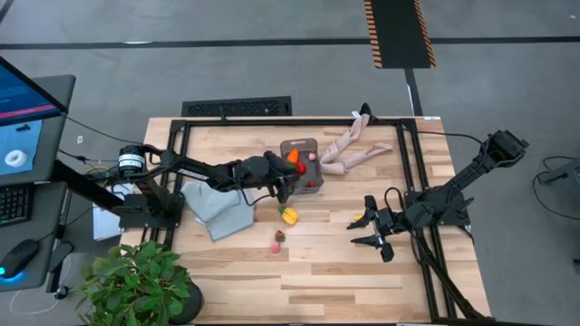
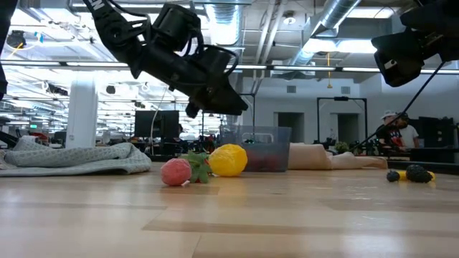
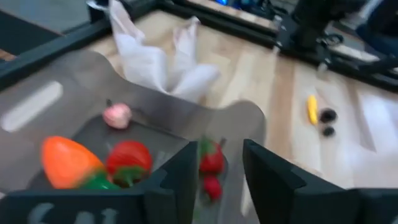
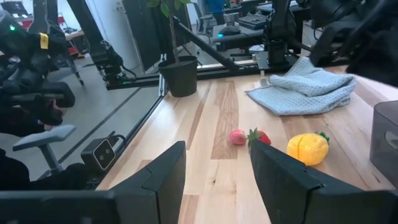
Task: Pick and placing Produce into tupperware
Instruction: Put the red strawberry into the black bin
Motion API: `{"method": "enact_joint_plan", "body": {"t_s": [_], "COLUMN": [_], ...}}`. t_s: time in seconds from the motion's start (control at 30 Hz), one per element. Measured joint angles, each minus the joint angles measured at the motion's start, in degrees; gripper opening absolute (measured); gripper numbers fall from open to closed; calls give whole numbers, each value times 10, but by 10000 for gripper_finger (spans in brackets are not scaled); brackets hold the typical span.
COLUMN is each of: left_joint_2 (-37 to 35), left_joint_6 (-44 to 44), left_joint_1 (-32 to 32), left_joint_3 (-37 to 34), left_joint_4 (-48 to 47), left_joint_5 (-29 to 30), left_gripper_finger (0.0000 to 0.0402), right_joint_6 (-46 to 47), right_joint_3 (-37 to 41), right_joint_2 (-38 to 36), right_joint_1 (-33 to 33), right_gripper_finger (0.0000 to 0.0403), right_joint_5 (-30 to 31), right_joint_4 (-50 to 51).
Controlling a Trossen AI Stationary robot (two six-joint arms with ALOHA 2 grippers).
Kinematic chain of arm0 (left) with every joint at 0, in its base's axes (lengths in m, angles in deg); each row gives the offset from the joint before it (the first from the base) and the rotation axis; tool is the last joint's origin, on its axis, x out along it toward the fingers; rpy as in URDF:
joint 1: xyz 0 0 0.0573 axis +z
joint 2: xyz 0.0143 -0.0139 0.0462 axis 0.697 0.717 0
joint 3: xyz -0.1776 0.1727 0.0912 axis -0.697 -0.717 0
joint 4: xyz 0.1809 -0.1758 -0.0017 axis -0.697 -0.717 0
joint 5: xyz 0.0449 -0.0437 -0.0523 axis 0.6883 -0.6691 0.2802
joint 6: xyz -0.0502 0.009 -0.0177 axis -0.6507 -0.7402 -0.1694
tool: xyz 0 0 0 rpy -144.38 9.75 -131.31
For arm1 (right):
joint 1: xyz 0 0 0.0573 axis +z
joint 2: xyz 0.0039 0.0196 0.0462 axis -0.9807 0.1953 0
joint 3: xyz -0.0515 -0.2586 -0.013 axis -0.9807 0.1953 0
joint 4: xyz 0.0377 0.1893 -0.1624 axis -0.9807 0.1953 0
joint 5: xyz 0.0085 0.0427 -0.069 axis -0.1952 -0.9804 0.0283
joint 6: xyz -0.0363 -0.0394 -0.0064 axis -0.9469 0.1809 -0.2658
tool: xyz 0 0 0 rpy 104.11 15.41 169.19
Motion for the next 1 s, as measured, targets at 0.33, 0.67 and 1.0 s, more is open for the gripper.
{"method": "enact_joint_plan", "body": {"t_s": [0.33, 0.67, 1.0], "left_joint_2": [-10, -16, -16], "left_joint_6": [16, 62, 38], "left_joint_1": [-50, -138, -208], "left_joint_3": [0, -1, 0], "left_joint_4": [-5, -124, -183], "left_joint_5": [-65, -52, 35], "left_gripper_finger": [186, 192, 192], "right_joint_6": [4, 9, 9], "right_joint_3": [0, 0, 0], "right_joint_2": [0, 0, 0], "right_joint_1": [0, 0, 0], "right_gripper_finger": [205, 203, 205], "right_joint_5": [0, 0, 11], "right_joint_4": [1, 4, 3]}}
